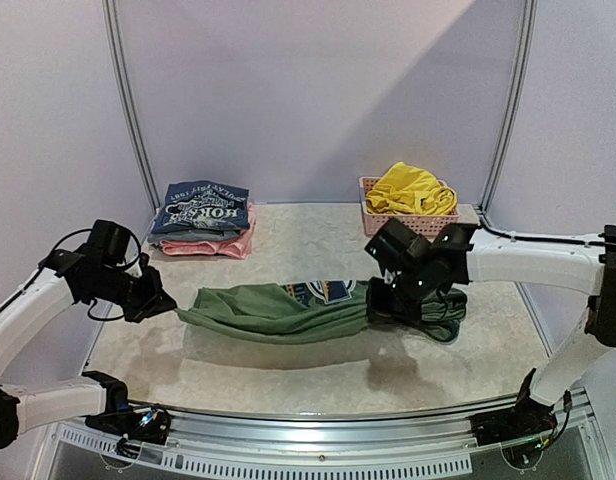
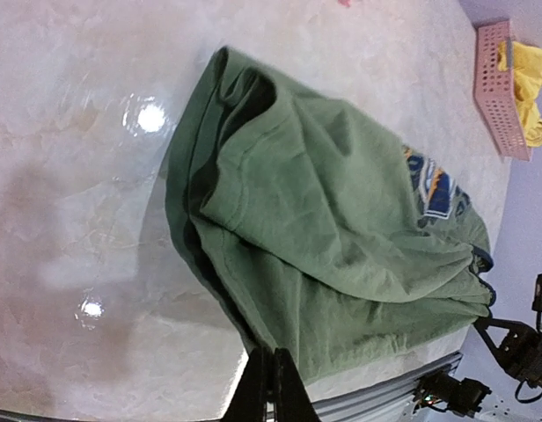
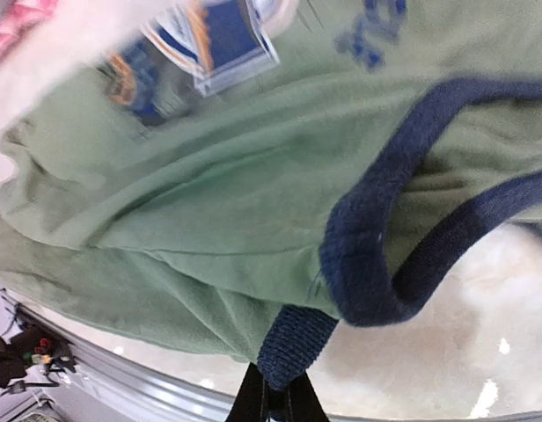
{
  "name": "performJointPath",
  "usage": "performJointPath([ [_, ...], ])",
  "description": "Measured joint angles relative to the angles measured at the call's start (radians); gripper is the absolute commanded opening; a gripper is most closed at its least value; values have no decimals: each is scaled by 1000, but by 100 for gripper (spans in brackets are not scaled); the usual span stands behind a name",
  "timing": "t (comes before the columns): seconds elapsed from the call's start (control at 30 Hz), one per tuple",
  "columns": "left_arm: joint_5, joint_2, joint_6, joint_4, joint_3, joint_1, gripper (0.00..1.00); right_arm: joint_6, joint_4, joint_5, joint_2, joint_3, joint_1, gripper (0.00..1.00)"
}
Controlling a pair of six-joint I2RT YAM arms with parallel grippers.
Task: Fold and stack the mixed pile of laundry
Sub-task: Pick up the crumpled skirt from the center of the board.
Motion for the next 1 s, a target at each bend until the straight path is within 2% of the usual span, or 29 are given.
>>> performJointPath([
  [0.33, -6, 15, -62, -89, 344, -3, 0, -178, -374, 135, -31, 506, -94, 0],
  [0.53, -7, 33, -104, -148, 537, -8, 0, -301, -518, 147, -31, 762, -148, 0],
  [0.77, 5, 19, -139, -177, 655, -18, 0, -386, -573, 74, -40, 885, -150, 0],
  [0.9, 5, -25, -158, -200, 697, -20, 0, -391, -585, -11, -84, 893, -151, 10],
  [1.0, 5, -82, -185, -206, 713, -23, 0, -380, -579, -76, -143, 868, -151, 11],
])
